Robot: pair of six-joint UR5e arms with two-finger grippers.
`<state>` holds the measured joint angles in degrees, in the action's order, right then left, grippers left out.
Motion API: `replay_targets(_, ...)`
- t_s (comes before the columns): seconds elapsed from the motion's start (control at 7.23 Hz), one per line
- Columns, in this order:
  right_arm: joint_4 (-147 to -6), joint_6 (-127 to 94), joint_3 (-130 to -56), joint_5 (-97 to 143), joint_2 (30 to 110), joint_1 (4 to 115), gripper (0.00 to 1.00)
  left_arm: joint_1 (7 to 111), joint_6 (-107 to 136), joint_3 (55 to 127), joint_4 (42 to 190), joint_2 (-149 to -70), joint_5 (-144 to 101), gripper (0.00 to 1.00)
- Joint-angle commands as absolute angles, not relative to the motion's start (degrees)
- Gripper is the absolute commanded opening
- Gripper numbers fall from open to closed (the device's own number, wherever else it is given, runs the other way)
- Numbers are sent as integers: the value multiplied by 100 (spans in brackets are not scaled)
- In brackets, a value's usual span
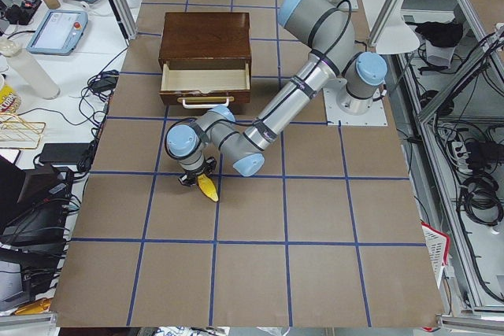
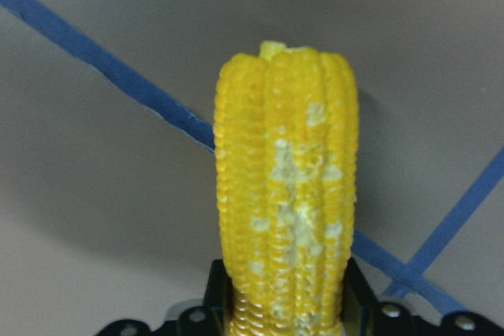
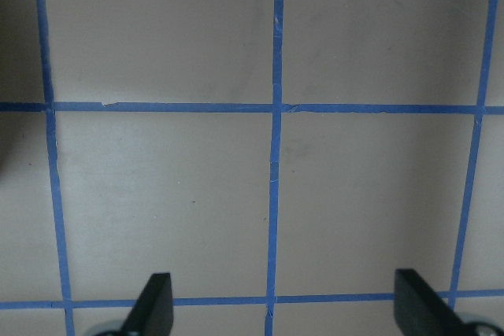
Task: Open drawer and put corn inside
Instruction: 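Grasp the yellow corn with the left gripper and lift it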
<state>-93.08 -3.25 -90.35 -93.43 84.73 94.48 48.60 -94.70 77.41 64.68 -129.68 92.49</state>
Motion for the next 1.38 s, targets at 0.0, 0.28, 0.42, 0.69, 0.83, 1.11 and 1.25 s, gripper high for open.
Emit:
replay_targets(0.0,-9308,-325,-9035,-9343,8473,9448,100,4939,-9405,7682,6704,-12649,9281,0)
replay_targets(0.28,-9316,-325,-9035,-9343,8473,9448,100,4948,-8855,7655,7038,-12202,9281,0)
replay_targets(0.42,-9316,-325,-9035,-9334,8473,9448,100,4966,-8389,7647,7388,-11938,9281,0)
replay_targets(0.69,-9308,-325,-9035,-9334,8473,9448,100,4975,-7484,7577,7986,-11428,9264,0)
replay_targets(0.83,-9316,-325,-9035,-9334,8473,9448,100,4983,-7001,7567,8259,-11226,9264,0)
replay_targets(1.11,-9308,-325,-9035,-9334,8473,9448,100,5491,-5799,7567,8602,-10813,9334,0)
replay_targets(1.25,-9308,-325,-9035,-9325,8473,9448,100,5641,-5253,7567,8813,-10671,9308,0)
